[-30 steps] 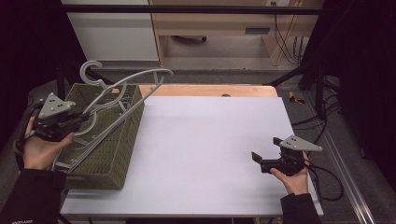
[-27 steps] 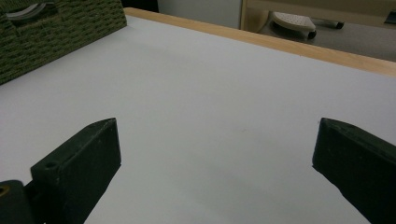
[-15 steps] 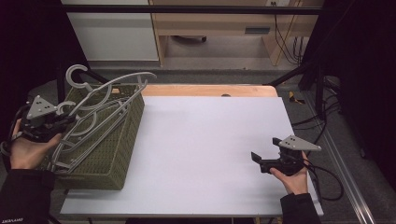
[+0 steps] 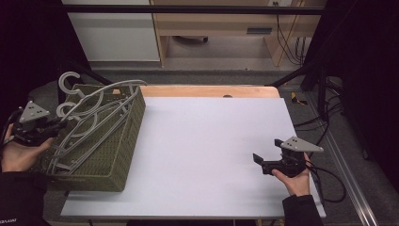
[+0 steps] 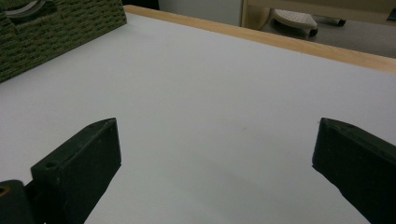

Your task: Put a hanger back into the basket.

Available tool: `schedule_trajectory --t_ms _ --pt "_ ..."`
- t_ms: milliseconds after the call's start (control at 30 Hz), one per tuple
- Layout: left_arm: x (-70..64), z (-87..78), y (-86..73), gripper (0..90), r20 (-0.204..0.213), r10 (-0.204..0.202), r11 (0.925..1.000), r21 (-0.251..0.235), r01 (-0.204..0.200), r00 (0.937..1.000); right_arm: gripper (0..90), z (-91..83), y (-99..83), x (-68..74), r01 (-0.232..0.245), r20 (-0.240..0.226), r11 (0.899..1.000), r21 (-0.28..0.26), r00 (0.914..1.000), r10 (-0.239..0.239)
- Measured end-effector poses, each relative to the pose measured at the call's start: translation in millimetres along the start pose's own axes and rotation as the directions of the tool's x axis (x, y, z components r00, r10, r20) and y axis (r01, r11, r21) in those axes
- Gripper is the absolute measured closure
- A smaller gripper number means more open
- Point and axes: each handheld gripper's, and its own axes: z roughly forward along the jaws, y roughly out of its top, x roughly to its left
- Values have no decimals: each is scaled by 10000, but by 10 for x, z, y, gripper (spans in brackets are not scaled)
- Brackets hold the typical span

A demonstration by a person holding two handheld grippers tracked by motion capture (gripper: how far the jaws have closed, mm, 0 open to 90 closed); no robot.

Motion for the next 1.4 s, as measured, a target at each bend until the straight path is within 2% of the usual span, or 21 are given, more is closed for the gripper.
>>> schedule_trajectory --t_ms 267,400,633,700,833,1000,1100,1233,1300,1400 --pt "112 -26 -137 818 -230 -237 9994 234 243 9995 15 3 0 2 -8 2 10000 7 10000 8" --pt "142 -48 -174 818 -307 -396 9992 85 399 9987 15 2 -1 1 -22 -23 10000 8 10000 22" --pt "122 25 -183 819 -521 -217 9986 476 242 9984 15 6 -3 2 -29 2 10000 23 10000 29" --pt "137 41 -221 819 -440 -403 9980 479 424 9982 15 6 -3 3 -28 2 10000 29 10000 28" --pt "132 107 -315 819 -342 -520 9960 706 543 9981 15 14 -5 7 -20 2 10000 72 10000 20" --pt "115 176 -433 820 -142 -970 9927 714 977 9952 15 23 -8 6 49 -49 9999 118 10000 -48" --pt "89 223 -473 821 -216 -813 9920 956 830 9965 15 32 -10 13 20 -10 9999 143 10000 -19" --pt "4 343 -480 820 -279 -244 9864 1621 286 9993 15 31 -11 14 43 -24 9999 166 10000 -43" --pt "-18 358 -455 820 -199 -292 9859 1644 321 9994 15 28 -10 11 22 -21 9999 127 10000 -22" --pt "-52 404 -435 819 -137 -301 9787 2028 323 9995 15 30 -10 13 35 -30 9999 150 10000 -35"
